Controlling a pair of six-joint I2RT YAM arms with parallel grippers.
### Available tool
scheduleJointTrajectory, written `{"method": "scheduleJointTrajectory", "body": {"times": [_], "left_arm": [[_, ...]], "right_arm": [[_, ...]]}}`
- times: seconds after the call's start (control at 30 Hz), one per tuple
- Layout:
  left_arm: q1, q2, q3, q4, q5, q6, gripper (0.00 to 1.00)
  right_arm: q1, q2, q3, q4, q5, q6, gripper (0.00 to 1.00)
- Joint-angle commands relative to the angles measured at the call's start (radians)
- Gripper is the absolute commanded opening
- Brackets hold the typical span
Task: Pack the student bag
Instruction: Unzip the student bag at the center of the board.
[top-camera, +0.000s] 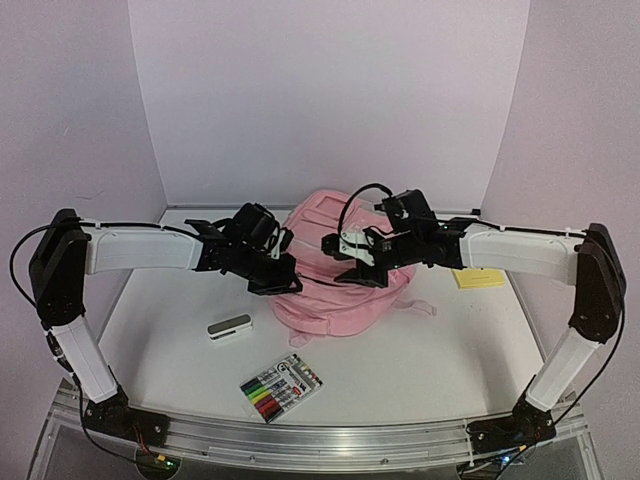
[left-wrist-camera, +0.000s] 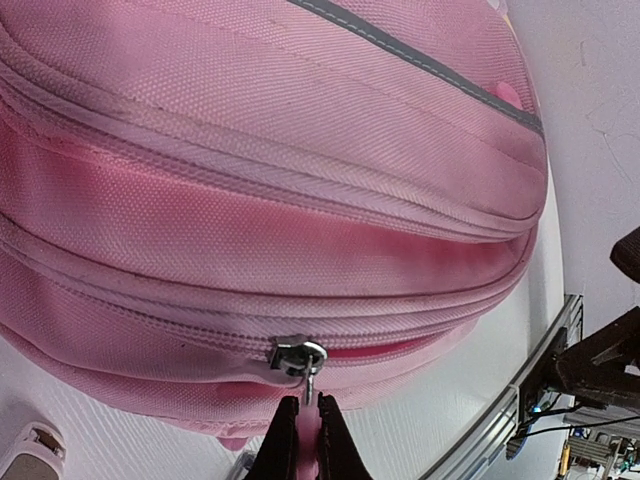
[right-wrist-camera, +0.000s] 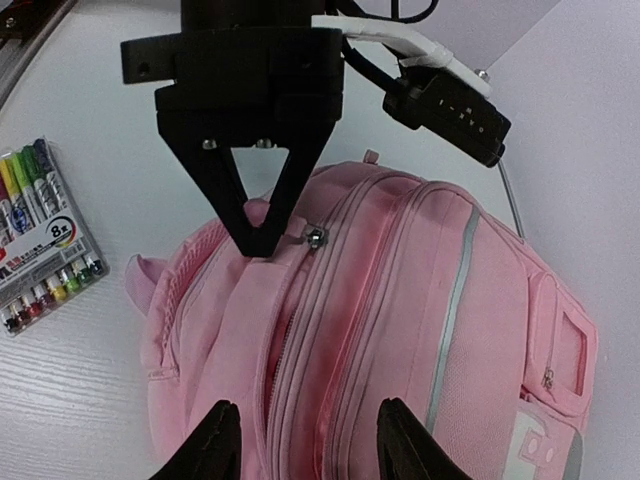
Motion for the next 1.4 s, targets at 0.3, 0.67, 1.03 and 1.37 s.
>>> {"method": "scheduleJointTrajectory", "body": {"times": [0.3, 0.67, 1.03, 1.37], "left_arm": [[-0.011, -0.057, 0.010, 0.042, 0.021, -0.009, 0.00], [0.068, -0.095, -0.034, -0.057, -0.099, 0.032, 0.00], [0.188, -0.028, -0.007, -0.088, -0.204, 0.085, 0.00], [0.310, 0.127, 0.128, -0.008, -0.253, 0.163, 0.00]], "right_arm": [[0.031, 0.153, 0.037, 0.105, 0.195, 0.086, 0.22], [-0.017, -0.015, -0.082, 0.107, 0.278, 0.058, 0.00], [-0.172, -0.157, -0.185, 0.048, 0.247, -0.029, 0.00], [-0.205, -0.200, -0.211, 0.037, 0.227, -0.074, 0.00]]}}
